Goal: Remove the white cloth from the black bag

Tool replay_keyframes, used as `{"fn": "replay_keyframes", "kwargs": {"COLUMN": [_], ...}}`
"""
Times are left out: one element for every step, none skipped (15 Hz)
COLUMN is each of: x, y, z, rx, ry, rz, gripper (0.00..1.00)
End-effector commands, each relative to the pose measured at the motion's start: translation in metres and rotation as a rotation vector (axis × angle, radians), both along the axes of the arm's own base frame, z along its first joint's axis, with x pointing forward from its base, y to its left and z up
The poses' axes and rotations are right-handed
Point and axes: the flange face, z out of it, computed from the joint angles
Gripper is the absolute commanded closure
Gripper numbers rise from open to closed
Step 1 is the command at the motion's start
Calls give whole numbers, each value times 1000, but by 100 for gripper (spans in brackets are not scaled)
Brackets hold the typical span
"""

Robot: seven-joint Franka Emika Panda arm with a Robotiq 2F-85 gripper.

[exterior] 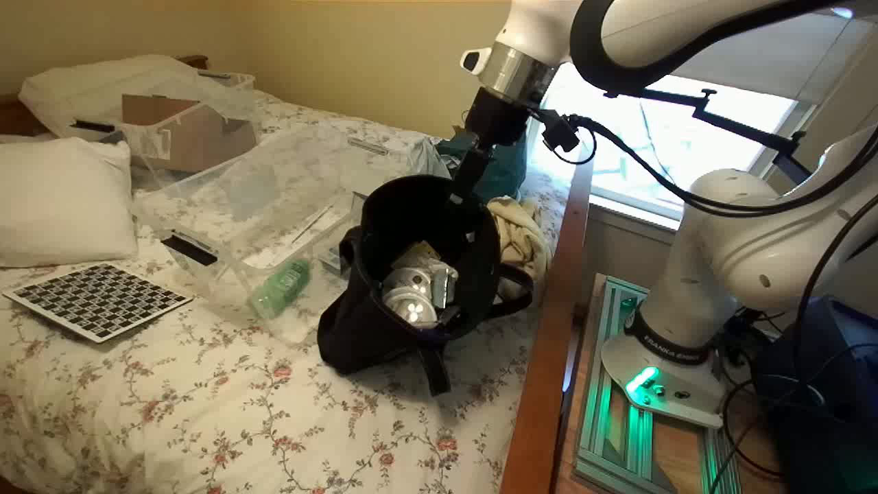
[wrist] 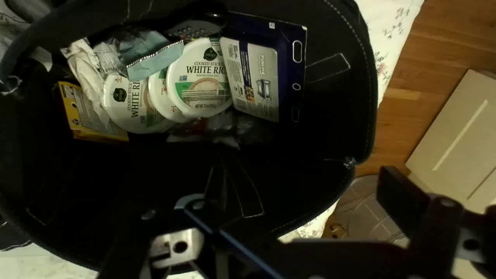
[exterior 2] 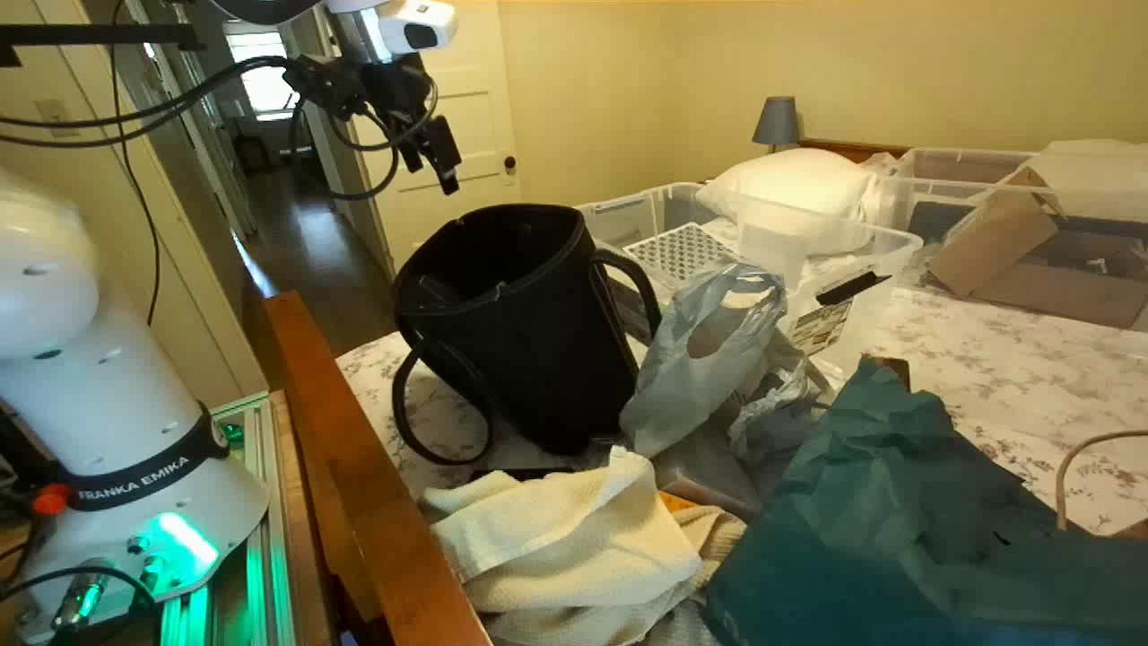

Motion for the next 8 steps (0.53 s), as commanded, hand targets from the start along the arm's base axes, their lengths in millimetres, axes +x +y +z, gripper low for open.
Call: {"fn": "replay_keyframes", "kwargs": {"x": [0, 0, 0, 4, 10, 13, 16, 20], "y": [0, 0, 0, 7, 19, 27, 36, 42], "z": [0, 0, 0, -2, -10, -16, -22, -26], "rx": [0, 0, 0, -12, -31, -40, -46, -56], "ry": [1, 1, 1, 12, 26, 30, 28, 19], "rz": [0, 0, 0, 15, 30, 40, 49, 54], "gripper": [0, 0, 0, 0, 0, 0, 0, 0]}}
